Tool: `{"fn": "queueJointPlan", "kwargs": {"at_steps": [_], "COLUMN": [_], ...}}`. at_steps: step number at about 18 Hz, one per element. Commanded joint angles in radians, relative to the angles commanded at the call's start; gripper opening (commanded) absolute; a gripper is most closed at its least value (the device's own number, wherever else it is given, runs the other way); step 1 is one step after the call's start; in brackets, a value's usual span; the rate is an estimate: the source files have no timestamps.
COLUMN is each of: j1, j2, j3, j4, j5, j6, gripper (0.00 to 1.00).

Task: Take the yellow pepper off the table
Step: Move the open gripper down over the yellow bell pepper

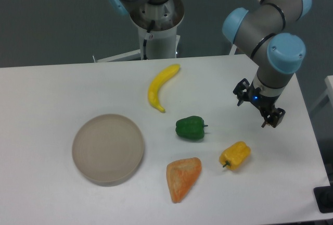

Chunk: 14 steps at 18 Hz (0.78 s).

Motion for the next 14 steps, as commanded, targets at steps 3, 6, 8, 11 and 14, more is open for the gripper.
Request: {"fn": "queueJointPlan", "kwargs": {"at_steps": [3, 6, 8, 11, 14], "j1": [0.0, 0.003, 0.002, -0.003, -0.04], "j2": [0.002, 0.012, 0.023, 0.038, 0.041], "j3": [-0.003, -0.017, -0.032, -0.049, -0.051], "j4": [0.0, 0.0, 0.002, 0.0, 0.011], "j5": [0.0, -0.005, -0.017, -0.012, -0.029], "j6": [0.0, 0.003, 0.002, -0.018, -0.099], "gripper": [1.0, 1.0, 1.0, 1.0, 1.0]}}
